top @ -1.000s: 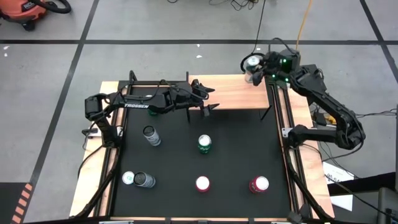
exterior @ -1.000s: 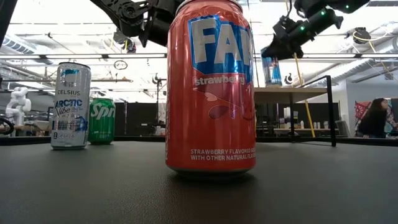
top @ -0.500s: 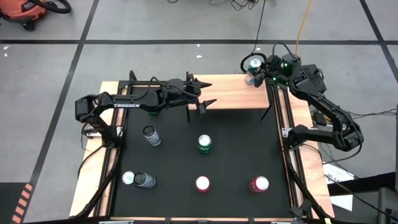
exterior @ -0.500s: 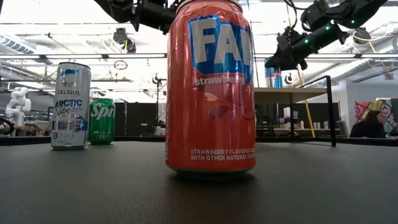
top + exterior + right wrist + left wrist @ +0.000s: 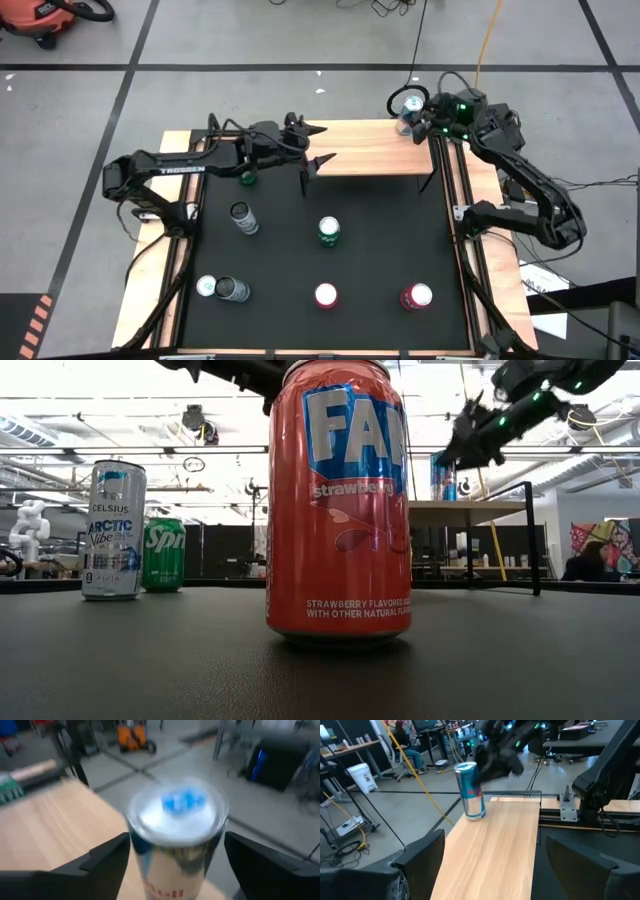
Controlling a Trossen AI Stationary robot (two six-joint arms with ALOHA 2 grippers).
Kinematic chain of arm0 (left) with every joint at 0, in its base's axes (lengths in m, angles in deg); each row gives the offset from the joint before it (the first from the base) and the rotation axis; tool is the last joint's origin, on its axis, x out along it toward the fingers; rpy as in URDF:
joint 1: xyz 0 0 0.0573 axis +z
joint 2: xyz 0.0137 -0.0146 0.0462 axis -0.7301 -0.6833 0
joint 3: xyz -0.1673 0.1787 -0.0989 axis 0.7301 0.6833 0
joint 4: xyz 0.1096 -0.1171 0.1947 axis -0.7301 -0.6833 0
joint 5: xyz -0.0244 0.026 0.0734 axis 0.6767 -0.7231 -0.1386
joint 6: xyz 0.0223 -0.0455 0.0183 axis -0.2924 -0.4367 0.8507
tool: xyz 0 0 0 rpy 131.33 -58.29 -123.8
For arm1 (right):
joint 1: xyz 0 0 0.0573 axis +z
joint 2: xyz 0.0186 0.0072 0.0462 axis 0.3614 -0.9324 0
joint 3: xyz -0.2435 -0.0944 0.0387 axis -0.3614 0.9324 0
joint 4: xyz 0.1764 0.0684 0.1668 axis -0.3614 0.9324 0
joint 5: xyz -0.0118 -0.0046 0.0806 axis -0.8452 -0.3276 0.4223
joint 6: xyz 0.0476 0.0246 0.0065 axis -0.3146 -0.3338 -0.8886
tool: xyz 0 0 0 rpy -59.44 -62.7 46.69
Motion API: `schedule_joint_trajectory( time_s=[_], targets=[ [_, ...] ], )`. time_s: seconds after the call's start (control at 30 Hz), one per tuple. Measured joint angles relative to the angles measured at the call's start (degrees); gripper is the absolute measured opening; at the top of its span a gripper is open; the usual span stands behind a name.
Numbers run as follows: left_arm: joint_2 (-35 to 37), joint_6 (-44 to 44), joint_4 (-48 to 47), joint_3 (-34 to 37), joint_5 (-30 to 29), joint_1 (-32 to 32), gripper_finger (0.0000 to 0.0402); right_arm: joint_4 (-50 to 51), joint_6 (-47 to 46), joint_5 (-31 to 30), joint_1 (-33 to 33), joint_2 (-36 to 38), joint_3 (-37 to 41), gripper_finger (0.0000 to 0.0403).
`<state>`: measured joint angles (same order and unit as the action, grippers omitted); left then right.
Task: Place canned beverage on shelf
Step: Put the right blue soda can on the shelf, then put the right green soda can on the shelf
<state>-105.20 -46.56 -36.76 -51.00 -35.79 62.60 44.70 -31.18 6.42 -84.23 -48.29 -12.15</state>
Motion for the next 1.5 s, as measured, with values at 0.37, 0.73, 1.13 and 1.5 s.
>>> schedule_joint_trajectory(
  time_s=[0.37, 0.73, 1.13, 1.5],
  targets=[
    [12.19, -0.28, 7.49, 12.48, -6.19, -0.49, 0.0345, 2.57, -2.33, 3.47, 1.36, 10.69, -0.05, 0.0321],
    [15.89, 0.86, 7.77, 20.56, -7.04, -5.76, 0.0345, 2.5, -4.79, 10.98, 13.64, 15.26, -0.05, 0.032],
    [15.89, 0.97, 7.61, 21.28, -9.98, -10.23, 0.0345, 2.84, -3.54, 5.53, 36.43, 11.6, -0.1, 0.032],
    [15.82, -0.49, 4.54, 21.26, -12.4, -13.6, 0.0345, 2.44, -7.62, -4.03, 51.52, -0.54, -0.1, 0.032]
  ],
)
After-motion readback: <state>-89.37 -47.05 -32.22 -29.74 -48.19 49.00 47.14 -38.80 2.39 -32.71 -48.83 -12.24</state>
